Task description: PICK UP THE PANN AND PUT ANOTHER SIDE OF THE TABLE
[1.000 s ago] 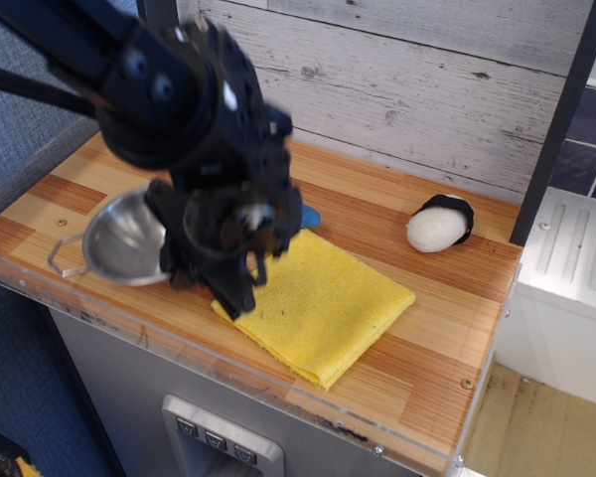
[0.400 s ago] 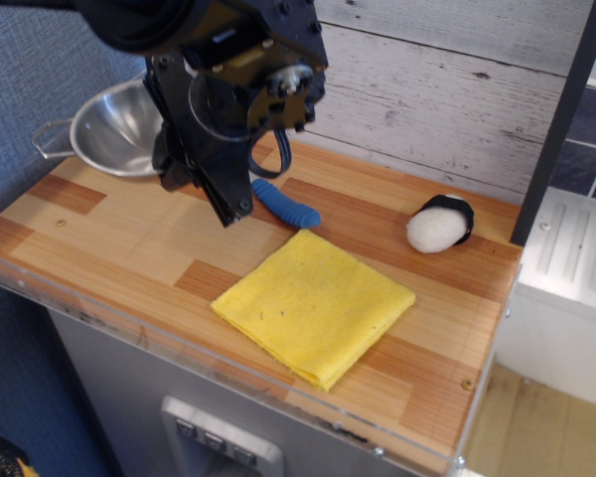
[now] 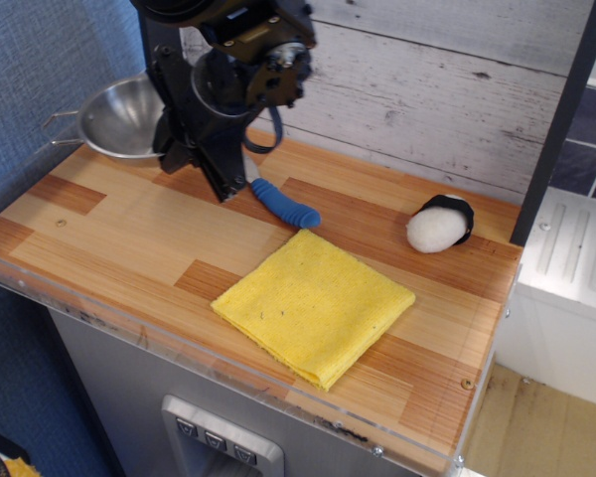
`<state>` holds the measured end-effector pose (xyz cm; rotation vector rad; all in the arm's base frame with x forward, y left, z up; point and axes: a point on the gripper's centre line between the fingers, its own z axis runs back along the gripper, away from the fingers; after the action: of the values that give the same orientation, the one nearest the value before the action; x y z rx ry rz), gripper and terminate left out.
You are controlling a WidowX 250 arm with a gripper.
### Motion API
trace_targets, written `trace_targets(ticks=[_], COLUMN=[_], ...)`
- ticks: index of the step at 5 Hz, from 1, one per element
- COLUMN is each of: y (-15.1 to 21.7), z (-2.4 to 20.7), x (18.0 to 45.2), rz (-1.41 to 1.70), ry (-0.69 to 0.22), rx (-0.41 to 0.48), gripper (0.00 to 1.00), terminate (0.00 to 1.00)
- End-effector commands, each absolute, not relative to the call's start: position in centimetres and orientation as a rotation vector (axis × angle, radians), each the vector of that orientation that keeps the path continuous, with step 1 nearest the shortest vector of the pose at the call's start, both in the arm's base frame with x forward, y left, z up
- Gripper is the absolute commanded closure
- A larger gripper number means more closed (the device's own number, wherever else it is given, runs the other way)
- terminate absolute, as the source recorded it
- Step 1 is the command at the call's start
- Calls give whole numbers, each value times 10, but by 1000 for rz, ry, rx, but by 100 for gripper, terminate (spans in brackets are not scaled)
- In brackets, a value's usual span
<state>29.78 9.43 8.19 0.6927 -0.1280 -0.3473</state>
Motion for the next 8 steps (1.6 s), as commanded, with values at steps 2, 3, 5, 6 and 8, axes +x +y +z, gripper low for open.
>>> trace_targets(ticks=[2, 3, 5, 6, 8], y=[148, 153, 148, 146, 141], z=[50, 40, 41, 44, 59], x=[330, 334, 331, 331, 330], rz=[-271, -269, -245, -247, -273], ry=[-131, -121, -112, -127, -140], rx=[736, 720, 701, 699, 725], gripper=[100, 100, 0, 0, 0], terminate=[0, 0, 0, 0, 0])
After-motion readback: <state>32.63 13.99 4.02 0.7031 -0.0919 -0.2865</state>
